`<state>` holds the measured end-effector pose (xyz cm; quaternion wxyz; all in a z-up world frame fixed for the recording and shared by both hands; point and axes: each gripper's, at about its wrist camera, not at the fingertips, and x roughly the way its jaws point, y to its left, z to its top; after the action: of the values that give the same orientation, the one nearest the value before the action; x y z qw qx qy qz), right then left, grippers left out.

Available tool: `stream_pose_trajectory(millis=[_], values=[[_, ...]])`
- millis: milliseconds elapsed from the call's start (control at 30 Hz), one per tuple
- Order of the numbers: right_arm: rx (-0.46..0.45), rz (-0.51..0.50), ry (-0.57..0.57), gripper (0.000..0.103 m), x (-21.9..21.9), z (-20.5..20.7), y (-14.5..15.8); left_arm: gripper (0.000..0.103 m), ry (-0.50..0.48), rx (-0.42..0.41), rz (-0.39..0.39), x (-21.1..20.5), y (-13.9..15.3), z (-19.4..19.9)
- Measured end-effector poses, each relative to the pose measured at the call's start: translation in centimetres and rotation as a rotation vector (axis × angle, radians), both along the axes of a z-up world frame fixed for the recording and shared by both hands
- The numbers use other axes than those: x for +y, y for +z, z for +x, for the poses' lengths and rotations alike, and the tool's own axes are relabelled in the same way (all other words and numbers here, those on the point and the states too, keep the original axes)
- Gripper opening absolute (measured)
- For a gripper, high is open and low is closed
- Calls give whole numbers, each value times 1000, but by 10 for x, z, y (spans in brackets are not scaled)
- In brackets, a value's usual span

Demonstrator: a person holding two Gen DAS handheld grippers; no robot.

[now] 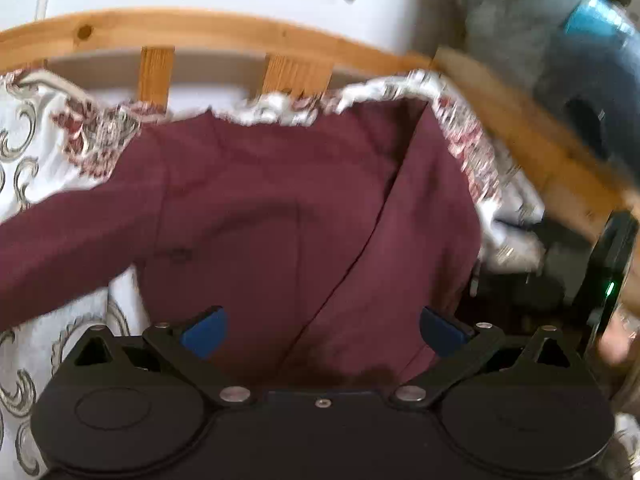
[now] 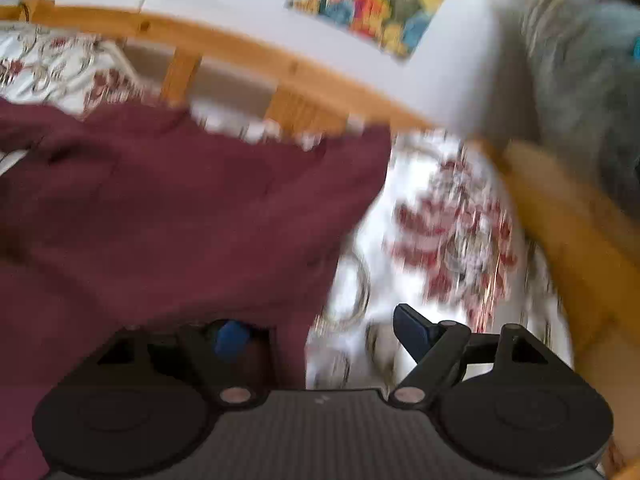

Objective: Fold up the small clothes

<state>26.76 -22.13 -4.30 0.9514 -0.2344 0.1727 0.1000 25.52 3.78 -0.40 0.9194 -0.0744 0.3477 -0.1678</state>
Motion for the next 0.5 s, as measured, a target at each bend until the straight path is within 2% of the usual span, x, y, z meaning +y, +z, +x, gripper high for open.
stream_pose_trajectory(millis=[67, 100, 133, 167, 233, 300, 333, 433, 467, 500], values=[[-66, 34, -20, 56, -3, 7, 6, 102, 5, 29, 64, -3, -8, -1], [-89, 61, -52, 33, -7, 9, 11, 101, 7, 40, 95, -4, -12, -3], [-111, 92, -92, 20, -13, 11, 17, 101, 7, 48, 113, -1, -15, -5], [-141, 135, -139, 17, -23, 12, 25, 101, 8, 55, 124, 2, -17, -8], [-170, 197, -195, 4, -43, 15, 39, 101, 20, 92, 137, 9, -21, -12], [-166, 212, -247, 4, -64, 20, 47, 101, 27, 130, 131, 14, -25, -17], [-131, 216, -244, 4, -74, 22, 47, 101, 26, 140, 126, 17, -27, -17], [-24, 190, -163, 7, -82, 16, 39, 101, 28, 143, 133, 20, -29, -23], [-8, 170, -125, 11, -79, 9, 36, 101, 29, 143, 138, 22, -29, -24], [7, 156, -79, 25, -74, 2, 33, 101, 29, 143, 143, 22, -29, -24]])
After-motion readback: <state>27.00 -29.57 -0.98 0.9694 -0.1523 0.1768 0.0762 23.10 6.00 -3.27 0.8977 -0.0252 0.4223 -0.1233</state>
